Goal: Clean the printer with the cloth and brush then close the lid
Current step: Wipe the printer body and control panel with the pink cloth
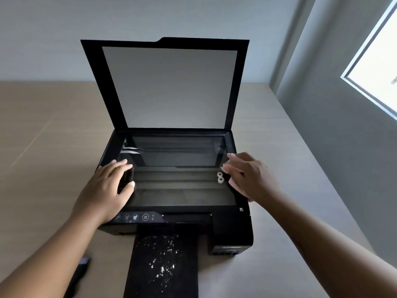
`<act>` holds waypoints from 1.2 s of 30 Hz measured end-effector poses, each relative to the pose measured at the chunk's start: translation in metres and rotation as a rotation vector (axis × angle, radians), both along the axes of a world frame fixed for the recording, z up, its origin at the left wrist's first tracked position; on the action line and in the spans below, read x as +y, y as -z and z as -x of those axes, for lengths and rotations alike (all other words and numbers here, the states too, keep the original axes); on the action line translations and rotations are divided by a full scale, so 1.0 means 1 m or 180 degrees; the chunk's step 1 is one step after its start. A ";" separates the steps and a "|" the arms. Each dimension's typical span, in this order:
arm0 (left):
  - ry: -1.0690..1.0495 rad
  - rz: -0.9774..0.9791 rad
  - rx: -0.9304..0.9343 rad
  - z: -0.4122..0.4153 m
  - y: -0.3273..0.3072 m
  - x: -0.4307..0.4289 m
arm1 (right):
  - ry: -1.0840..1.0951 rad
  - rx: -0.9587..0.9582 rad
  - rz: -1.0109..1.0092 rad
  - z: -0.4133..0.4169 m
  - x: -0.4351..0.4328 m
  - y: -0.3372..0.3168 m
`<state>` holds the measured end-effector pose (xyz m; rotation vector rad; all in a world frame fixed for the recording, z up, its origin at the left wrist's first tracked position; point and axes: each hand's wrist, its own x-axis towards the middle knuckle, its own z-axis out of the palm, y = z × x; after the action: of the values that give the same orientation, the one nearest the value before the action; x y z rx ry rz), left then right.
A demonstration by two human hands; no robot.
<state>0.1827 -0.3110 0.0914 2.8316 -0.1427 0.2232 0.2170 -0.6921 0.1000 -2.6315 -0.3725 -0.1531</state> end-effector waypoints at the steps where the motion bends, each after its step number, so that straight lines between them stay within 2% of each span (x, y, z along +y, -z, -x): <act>1: 0.0004 -0.0009 -0.0012 0.000 0.000 0.000 | 0.0052 -0.0050 -0.0055 0.005 0.000 0.001; 3: 0.0020 -0.0029 -0.0036 0.000 0.001 0.000 | 0.0118 -0.0075 -0.0066 0.017 0.001 0.002; 7: 0.0030 -0.0046 -0.0036 0.000 0.000 0.001 | -0.0234 -0.0088 0.0022 0.038 -0.006 -0.005; 12: 0.0006 -0.0044 -0.0039 0.000 -0.001 0.001 | 0.0001 -0.0211 -0.0247 -0.004 -0.004 -0.018; 15: 0.0017 -0.0047 -0.0041 0.000 -0.001 0.000 | -0.0052 -0.0146 -0.0023 -0.009 0.005 -0.001; 20: 0.0017 -0.0051 -0.0028 -0.001 0.000 0.001 | -0.0368 -0.0281 0.0117 0.033 -0.003 -0.004; 24: 0.0022 -0.0047 -0.0025 -0.001 0.001 0.001 | -0.0715 -0.0060 0.0074 0.071 -0.008 -0.008; 27: 0.0012 -0.0025 -0.0027 -0.001 0.000 0.001 | -0.0603 0.0118 -0.0188 0.052 -0.007 -0.016; 29: 0.0001 -0.0040 -0.0025 0.001 0.001 0.001 | -0.0374 -0.0095 -0.0329 0.028 -0.002 -0.018; 32: -0.0003 -0.0036 -0.0036 0.000 -0.001 0.000 | -0.0071 -0.0093 -0.0180 0.003 0.007 -0.009; 36: 0.0007 -0.0048 -0.0066 -0.003 -0.003 -0.002 | 0.0066 -0.0203 0.0135 0.019 0.013 0.001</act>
<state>0.1857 -0.3134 0.0940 2.8447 -0.1524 0.2522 0.1978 -0.6795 0.0988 -2.6779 -0.3741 -0.2390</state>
